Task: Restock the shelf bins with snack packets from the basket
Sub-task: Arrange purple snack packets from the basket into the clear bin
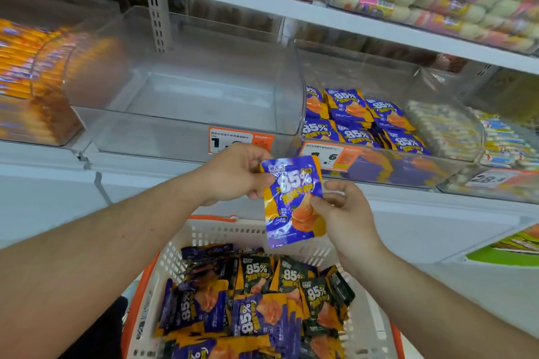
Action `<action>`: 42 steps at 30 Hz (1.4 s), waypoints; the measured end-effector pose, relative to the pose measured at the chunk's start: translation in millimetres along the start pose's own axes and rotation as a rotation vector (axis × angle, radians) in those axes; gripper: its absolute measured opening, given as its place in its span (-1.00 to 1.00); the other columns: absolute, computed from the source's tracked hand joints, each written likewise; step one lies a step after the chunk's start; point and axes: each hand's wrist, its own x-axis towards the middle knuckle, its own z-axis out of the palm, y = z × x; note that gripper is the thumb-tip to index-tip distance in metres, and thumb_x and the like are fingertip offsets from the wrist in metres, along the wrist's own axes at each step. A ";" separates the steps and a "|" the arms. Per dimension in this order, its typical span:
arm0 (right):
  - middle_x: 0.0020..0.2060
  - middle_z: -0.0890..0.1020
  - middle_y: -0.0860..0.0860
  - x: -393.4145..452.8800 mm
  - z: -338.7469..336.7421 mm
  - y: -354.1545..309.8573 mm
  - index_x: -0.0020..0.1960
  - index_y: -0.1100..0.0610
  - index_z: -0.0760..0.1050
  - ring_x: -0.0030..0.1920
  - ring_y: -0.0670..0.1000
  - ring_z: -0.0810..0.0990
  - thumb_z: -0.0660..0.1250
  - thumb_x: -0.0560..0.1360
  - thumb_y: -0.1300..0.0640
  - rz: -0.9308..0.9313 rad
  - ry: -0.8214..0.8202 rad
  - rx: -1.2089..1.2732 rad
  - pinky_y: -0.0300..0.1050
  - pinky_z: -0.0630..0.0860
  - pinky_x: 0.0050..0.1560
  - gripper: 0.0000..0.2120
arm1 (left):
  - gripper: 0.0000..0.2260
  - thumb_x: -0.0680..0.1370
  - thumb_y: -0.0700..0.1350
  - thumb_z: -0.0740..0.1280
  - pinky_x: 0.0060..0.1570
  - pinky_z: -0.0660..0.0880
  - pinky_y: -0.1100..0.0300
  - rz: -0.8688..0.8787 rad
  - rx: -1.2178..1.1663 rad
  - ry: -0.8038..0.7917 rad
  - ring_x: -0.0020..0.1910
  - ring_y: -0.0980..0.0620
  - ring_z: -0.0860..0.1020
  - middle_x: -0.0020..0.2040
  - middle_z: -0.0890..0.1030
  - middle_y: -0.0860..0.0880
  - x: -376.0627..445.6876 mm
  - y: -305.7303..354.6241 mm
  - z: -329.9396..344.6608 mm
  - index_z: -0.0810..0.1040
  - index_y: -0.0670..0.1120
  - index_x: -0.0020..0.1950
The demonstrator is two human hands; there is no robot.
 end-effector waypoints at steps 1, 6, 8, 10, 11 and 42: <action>-0.16 0.64 0.01 -0.2 -1.4 0.0 -0.01 0.06 0.42 -0.23 -0.03 0.65 0.42 0.50 0.28 -0.057 0.036 -0.027 -0.25 0.53 -0.33 -0.78 | -0.81 0.55 -0.36 0.33 -0.38 0.54 0.28 0.010 -0.008 0.009 -0.47 0.15 0.53 -0.36 0.61 -0.02 1.2 2.7 2.3 0.52 -0.08 -0.13; 0.04 0.49 -0.15 -2.7 -5.4 7.3 -0.02 -0.14 0.40 0.02 -0.07 0.60 0.49 0.32 -0.05 -0.370 0.084 -0.292 -0.07 0.58 0.02 -0.67 | -0.79 0.56 -0.37 0.32 -0.36 0.54 0.24 0.051 -0.028 0.077 -0.47 0.12 0.51 -0.35 0.61 -0.02 8.4 15.2 15.7 0.52 -0.06 -0.13; 0.16 0.37 -0.13 -6.3 -7.3 7.6 0.11 -0.04 0.43 0.18 -0.17 0.43 0.52 0.20 -0.15 -0.553 0.124 -0.484 -0.30 0.40 0.17 -0.44 | -0.79 0.57 -0.36 0.31 -0.36 0.53 0.26 0.078 -0.059 0.085 -0.47 0.15 0.51 -0.38 0.62 0.04 11.2 22.8 23.5 0.52 -0.05 -0.12; 0.28 0.34 -0.02 -8.2 -7.6 2.0 0.22 0.07 0.42 0.29 -0.09 0.35 0.45 0.12 -0.26 -0.609 0.157 -0.549 -0.24 0.35 0.27 -0.24 | -0.78 0.57 -0.35 0.31 -0.39 0.52 0.29 0.110 -0.112 0.090 -0.47 0.17 0.51 -0.38 0.63 0.05 14.3 33.2 32.3 0.52 -0.03 -0.12; 0.30 0.34 0.01 -5.8 -9.7 -0.3 0.24 0.09 0.41 0.32 -0.05 0.35 0.43 0.11 -0.27 -0.604 0.168 -0.544 -0.17 0.37 0.29 -0.21 | -0.78 0.57 -0.35 0.31 -0.39 0.53 0.30 0.128 -0.139 0.097 -0.46 0.16 0.52 -0.34 0.63 0.03 15.6 39.4 36.0 0.53 -0.02 -0.11; 0.36 0.43 0.29 282.9 -83.2 -87.5 0.33 0.32 0.41 0.34 0.24 0.43 -0.08 0.71 0.09 0.013 0.108 -1.184 0.00 0.36 0.29 -0.57 | -0.37 0.58 -0.05 0.23 -0.02 0.47 0.03 0.199 0.799 0.487 0.25 -0.07 0.49 0.58 -0.21 0.20 84.2 52.5 35.6 -0.03 0.08 0.57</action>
